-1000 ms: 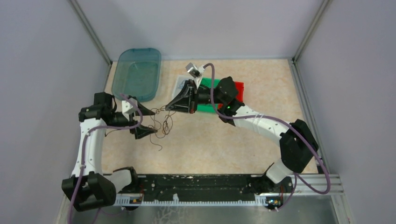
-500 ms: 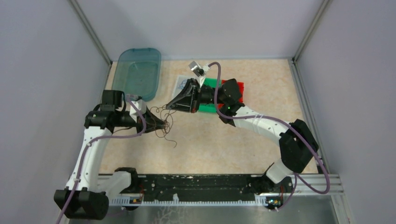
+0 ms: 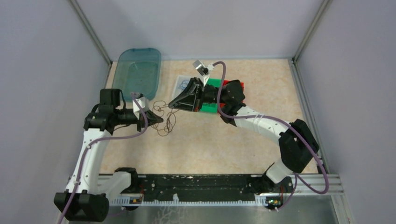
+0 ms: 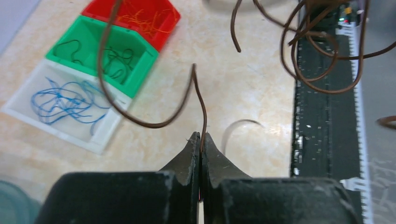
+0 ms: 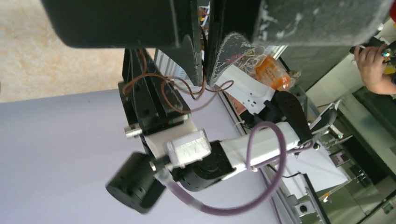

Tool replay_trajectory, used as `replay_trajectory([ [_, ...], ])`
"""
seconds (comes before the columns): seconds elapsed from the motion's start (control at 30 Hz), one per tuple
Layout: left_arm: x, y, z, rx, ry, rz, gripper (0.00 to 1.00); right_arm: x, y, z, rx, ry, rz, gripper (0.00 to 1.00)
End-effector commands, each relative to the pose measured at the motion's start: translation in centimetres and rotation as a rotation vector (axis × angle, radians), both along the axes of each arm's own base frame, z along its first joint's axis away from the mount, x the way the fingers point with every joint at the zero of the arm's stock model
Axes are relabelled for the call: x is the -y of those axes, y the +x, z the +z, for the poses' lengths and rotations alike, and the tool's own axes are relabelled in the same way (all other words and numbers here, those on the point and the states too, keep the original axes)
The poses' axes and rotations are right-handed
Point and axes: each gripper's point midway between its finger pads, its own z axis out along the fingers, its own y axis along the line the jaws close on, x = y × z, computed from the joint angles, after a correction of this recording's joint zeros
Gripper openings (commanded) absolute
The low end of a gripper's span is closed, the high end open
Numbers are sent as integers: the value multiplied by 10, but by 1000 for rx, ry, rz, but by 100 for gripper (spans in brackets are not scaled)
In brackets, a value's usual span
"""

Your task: Untangle the cables

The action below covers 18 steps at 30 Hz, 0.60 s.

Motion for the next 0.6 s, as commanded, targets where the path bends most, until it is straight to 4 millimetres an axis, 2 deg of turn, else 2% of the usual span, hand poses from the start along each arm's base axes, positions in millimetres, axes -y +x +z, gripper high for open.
replay_trajectory([
  [0.0,-12,35,29,142,61,142,0,11,4,-5,36,5,-39,12],
  [0.07,-24,52,43,224,93,247,0,10,16,-24,37,-55,-106,18],
  [0.17,-42,75,76,343,88,438,0,10,42,-69,27,-219,-274,32],
  [0.23,-50,79,101,420,68,505,0,14,51,-91,32,-277,-340,38],
  [0.37,-37,59,138,449,7,428,0,16,60,-124,26,-340,-404,48],
  [0.47,-25,43,157,432,-49,354,0,7,53,-136,84,-343,-421,56],
  [0.57,-23,36,175,454,-79,345,0,-9,47,-142,155,-343,-447,66],
])
